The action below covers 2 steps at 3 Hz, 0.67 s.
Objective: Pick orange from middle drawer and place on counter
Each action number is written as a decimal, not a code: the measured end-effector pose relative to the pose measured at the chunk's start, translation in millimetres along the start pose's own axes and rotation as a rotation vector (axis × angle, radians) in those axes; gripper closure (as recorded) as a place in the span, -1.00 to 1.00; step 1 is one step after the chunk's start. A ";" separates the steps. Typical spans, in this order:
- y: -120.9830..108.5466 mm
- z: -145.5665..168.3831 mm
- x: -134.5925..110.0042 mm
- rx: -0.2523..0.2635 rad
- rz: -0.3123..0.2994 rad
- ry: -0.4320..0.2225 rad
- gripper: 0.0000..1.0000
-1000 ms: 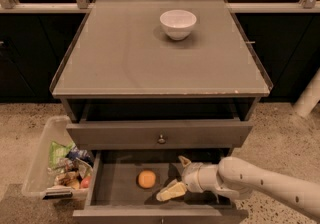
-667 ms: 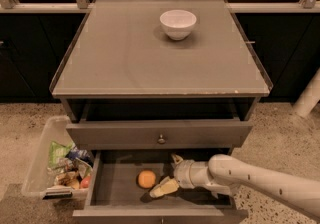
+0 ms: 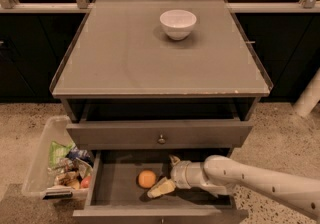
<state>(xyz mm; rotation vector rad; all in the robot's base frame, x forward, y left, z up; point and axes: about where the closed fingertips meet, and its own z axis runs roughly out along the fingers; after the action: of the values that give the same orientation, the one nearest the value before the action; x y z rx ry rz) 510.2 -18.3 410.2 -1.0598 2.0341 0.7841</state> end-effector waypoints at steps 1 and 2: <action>-5.1 18.5 3.2 0.023 -0.008 -0.001 -1.00; -15.3 39.8 0.8 0.077 -0.034 -0.007 -1.00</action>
Offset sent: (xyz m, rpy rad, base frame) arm 0.0284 0.0182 -0.0305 -0.0510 -0.0722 -0.0752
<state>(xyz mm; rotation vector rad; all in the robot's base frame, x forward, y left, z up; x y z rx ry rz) 535.1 4.4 384.0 -1.0443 2.0182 0.6862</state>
